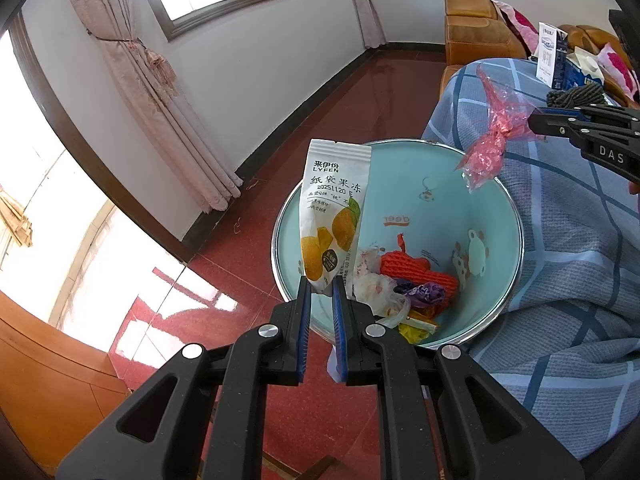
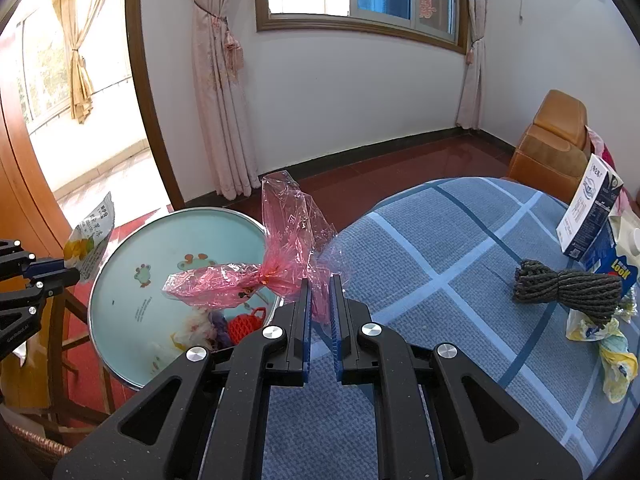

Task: Collect trash
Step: 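Carry the pink plastic bag over the bin with the right gripper while the left holds the pouch, then open both grippers to drop the pouch and pink bag into the bin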

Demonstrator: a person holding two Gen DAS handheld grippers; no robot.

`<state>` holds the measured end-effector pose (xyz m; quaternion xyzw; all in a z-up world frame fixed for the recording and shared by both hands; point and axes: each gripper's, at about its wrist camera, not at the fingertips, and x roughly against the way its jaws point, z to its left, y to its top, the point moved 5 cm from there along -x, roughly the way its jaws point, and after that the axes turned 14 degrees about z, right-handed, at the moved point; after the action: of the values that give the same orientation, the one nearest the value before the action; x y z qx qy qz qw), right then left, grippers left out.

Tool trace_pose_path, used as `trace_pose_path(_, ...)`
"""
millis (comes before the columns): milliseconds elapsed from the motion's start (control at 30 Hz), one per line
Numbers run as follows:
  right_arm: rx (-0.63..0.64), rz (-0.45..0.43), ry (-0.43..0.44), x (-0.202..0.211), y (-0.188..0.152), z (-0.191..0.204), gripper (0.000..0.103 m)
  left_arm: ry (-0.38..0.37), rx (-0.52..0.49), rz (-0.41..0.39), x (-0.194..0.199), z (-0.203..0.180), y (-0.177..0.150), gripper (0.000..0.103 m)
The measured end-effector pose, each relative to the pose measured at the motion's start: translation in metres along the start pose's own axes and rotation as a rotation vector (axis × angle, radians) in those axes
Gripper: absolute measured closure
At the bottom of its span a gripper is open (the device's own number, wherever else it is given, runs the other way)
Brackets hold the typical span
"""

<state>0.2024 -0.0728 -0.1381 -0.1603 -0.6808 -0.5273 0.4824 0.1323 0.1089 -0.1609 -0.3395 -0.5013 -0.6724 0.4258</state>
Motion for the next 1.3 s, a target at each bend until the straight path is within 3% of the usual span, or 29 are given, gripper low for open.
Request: trace_pose_path(1300, 0.032, 0.006, 0.011, -0.001, -0.001, 0.012, 0.094, -0.016, 0.001, -0.004, 0.004, 0.001, 0.001, 0.092)
